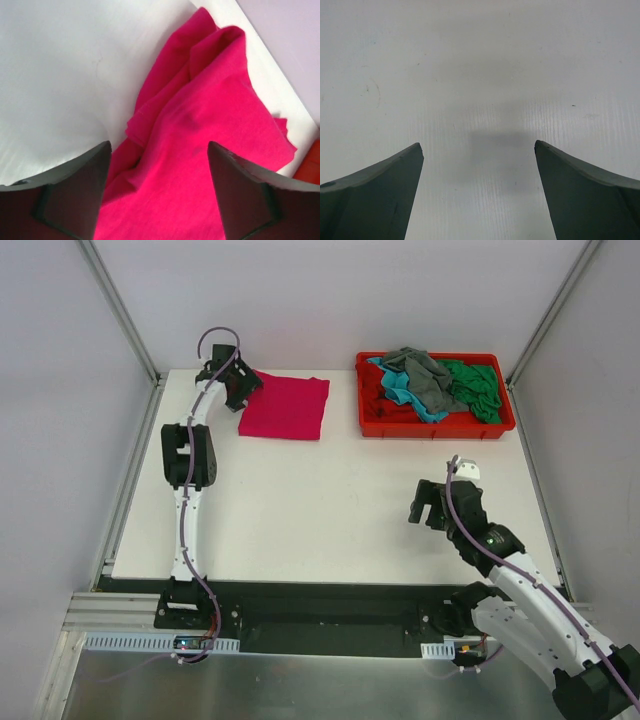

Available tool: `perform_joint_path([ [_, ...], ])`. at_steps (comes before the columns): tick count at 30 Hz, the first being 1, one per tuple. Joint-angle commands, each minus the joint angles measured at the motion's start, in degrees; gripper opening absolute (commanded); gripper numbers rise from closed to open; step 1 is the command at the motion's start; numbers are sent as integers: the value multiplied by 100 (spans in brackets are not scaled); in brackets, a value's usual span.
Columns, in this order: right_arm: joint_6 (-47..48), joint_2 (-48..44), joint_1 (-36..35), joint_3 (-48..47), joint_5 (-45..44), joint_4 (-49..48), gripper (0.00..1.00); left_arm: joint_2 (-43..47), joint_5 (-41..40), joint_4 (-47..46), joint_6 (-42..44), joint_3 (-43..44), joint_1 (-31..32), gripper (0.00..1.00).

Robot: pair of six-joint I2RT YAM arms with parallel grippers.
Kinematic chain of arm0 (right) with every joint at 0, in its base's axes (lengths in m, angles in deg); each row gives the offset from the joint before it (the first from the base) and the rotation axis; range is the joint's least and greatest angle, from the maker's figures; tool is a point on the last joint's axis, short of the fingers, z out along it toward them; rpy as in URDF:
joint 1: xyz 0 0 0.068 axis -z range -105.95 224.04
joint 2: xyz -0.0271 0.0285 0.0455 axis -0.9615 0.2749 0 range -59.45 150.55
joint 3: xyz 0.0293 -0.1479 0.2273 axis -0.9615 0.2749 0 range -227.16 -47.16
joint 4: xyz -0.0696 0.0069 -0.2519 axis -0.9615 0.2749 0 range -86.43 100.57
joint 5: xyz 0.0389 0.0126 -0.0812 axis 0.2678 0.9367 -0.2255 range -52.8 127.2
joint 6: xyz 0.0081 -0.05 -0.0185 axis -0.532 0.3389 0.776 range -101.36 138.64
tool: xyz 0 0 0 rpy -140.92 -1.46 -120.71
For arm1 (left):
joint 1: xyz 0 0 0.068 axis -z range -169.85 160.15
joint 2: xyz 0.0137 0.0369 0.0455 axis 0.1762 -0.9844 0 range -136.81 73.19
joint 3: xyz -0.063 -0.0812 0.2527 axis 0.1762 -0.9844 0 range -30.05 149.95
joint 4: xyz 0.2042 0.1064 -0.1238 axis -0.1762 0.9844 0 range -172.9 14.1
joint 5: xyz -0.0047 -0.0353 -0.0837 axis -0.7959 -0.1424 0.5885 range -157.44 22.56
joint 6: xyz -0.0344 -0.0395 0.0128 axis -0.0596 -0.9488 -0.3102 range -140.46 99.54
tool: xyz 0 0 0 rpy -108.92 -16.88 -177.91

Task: Fold and stack the t-shirts
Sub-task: Put the neatly folded tshirt into the corner of the board with the left arm

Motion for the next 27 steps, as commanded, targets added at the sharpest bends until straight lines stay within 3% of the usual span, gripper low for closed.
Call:
perform_joint_path([
  [1,97,-148,23,-382,-13,289,96,1116,-205,335,348,-38,-33,89],
  [3,123,-87,23,-531,-110,404,96,1651,-310,424,392,-361,-42,99],
  [7,114,220,50,-804,-224,554,96,3162,-372,451,690,-1424,-41,99],
  [10,88,422,85,-997,-163,536,96,4462,-487,442,849,-2811,-33,99],
  [14,0,608,155,-1147,-84,493,96,6308,-478,267,744,-5305,55,99],
  [17,17,468,164,-946,-145,361,96,7688,-1117,-261,796,-7240,475,99],
  [20,61,239,225,-700,-181,238,96,8647,-1515,-313,797,-8402,915,99],
  [22,53,107,261,-585,-224,185,96,9184,-1253,-445,788,-9184,1048,99],
  [27,44,-244,269,-348,-190,-26,96,10449,-1285,-551,753,-10346,1162,99],
])
